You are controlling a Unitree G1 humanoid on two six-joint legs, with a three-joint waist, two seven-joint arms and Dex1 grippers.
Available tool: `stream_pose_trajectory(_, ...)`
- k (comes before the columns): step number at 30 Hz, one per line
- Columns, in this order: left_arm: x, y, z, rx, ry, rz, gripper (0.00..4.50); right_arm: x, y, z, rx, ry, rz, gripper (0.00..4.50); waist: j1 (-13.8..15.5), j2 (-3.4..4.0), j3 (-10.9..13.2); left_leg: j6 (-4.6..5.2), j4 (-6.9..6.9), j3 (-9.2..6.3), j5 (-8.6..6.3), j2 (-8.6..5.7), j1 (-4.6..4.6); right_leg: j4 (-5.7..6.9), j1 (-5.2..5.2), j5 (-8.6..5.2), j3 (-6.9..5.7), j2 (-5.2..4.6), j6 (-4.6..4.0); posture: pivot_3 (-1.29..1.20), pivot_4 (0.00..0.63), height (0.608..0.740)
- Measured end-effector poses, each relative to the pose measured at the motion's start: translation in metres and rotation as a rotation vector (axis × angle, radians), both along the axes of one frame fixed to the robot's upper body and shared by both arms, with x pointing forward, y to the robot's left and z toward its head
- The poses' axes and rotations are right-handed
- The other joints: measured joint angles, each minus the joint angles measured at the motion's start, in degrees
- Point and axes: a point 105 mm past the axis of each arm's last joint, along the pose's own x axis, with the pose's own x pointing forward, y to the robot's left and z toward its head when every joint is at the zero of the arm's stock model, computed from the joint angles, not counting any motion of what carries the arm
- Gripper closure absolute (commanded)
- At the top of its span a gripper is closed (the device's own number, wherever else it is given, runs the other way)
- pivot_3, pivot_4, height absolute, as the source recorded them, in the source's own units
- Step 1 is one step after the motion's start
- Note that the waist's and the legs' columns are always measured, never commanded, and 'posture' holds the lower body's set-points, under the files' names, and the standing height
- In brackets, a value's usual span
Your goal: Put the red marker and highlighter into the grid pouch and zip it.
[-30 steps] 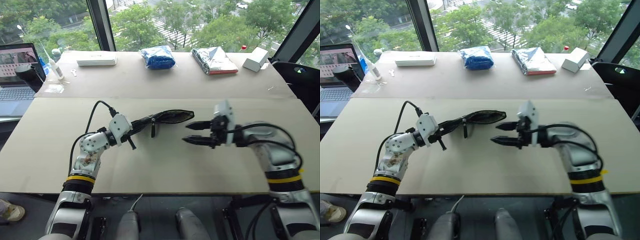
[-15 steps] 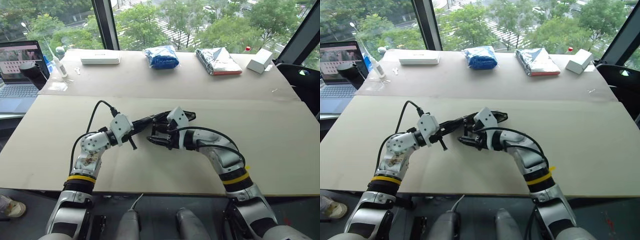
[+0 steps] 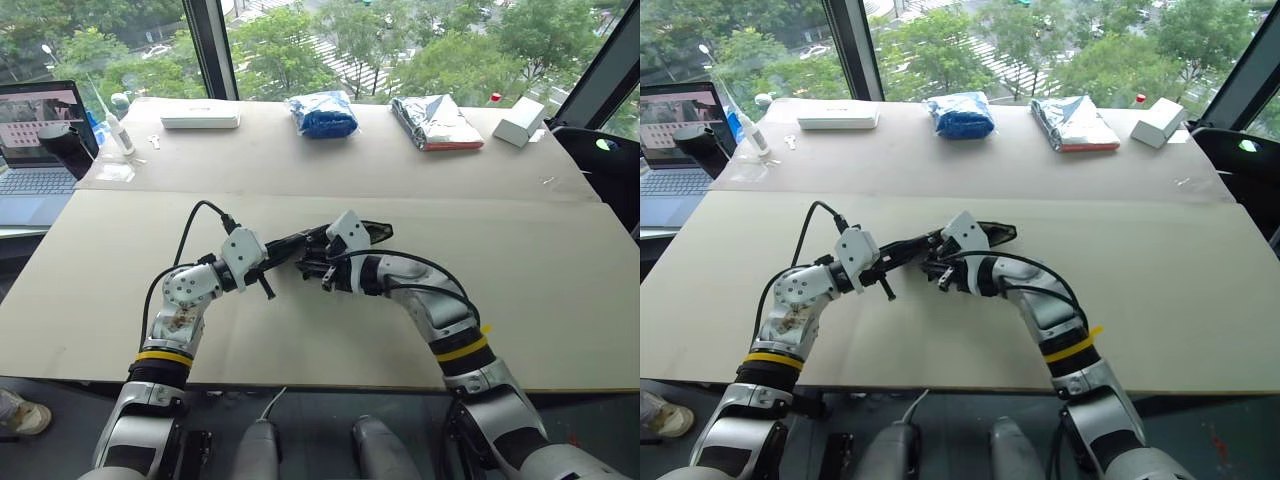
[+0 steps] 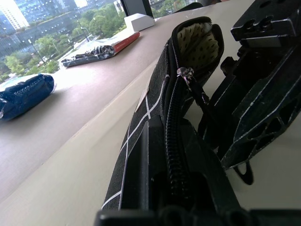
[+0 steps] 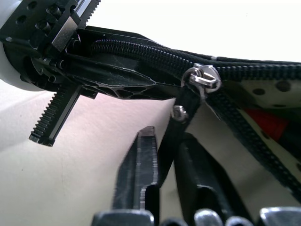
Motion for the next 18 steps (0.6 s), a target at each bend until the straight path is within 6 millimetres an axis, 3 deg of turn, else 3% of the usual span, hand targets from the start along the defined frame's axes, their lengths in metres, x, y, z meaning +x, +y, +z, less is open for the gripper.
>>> stream_pose_trajectory(6, 0.0, -0.001, 0.0, -0.003, 0.0, -0.001, 4.5, -0.004, -0.007, 0.007, 0.02, -0.011, 0.026, 4.44, -0.06, 0.0, 0.0, 0.0, 0.0, -0.02, 0.0, 0.0, 0.0, 0.0, 0.0, 0.0, -0.02, 0.0, 0.0, 0.0, 0.15, 0.74)
stream_pose_trajectory(9, 0.0, -0.002, 0.0, -0.004, 0.001, -0.003, 4.5, 0.002, -0.027, 0.01, -0.013, -0.029, -0.019, 4.44, 0.21, 0.0, 0.0, 0.0, 0.02, -0.02, 0.0, -0.01, -0.02, -0.03, 0.02, 0.0, -0.03, -0.01, 0.0, 0.0, 0.15, 0.74)
stream_pose_trajectory(13, -0.001, -0.004, -0.001, -0.003, 0.003, -0.009, 4.5, 0.021, -0.085, 0.017, -0.075, -0.059, -0.192, 4.44, 0.47, -0.01, 0.0, 0.0, 0.03, -0.02, 0.0, -0.02, -0.02, -0.04, 0.03, 0.0, -0.02, -0.02, 0.0, 0.0, 0.15, 0.74)
stream_pose_trajectory(16, -0.001, -0.005, -0.001, -0.003, 0.004, -0.012, 4.5, 0.03, -0.115, 0.015, -0.127, -0.069, -0.282, 4.44, 0.47, -0.01, 0.0, 0.0, 0.02, -0.01, 0.0, -0.03, -0.02, -0.05, 0.03, 0.0, -0.02, -0.02, 0.0, 0.0, 0.15, 0.74)
stream_pose_trajectory(17, -0.001, -0.005, -0.002, -0.002, 0.005, -0.013, 4.5, 0.034, -0.132, 0.013, -0.159, -0.072, -0.327, 4.44, 0.55, -0.01, 0.0, 0.0, 0.03, -0.01, 0.0, -0.03, -0.02, -0.06, 0.03, 0.0, -0.02, -0.02, 0.0, 0.0, 0.15, 0.74)
stream_pose_trajectory(18, -0.001, -0.006, -0.002, 0.001, 0.007, -0.017, 4.5, 0.04, -0.165, 0.012, -0.213, -0.08, -0.414, 4.44, 0.71, -0.01, 0.01, 0.0, 0.02, 0.0, 0.0, -0.04, -0.02, -0.09, 0.03, 0.0, -0.02, -0.03, -0.01, 0.0, 0.15, 0.74)
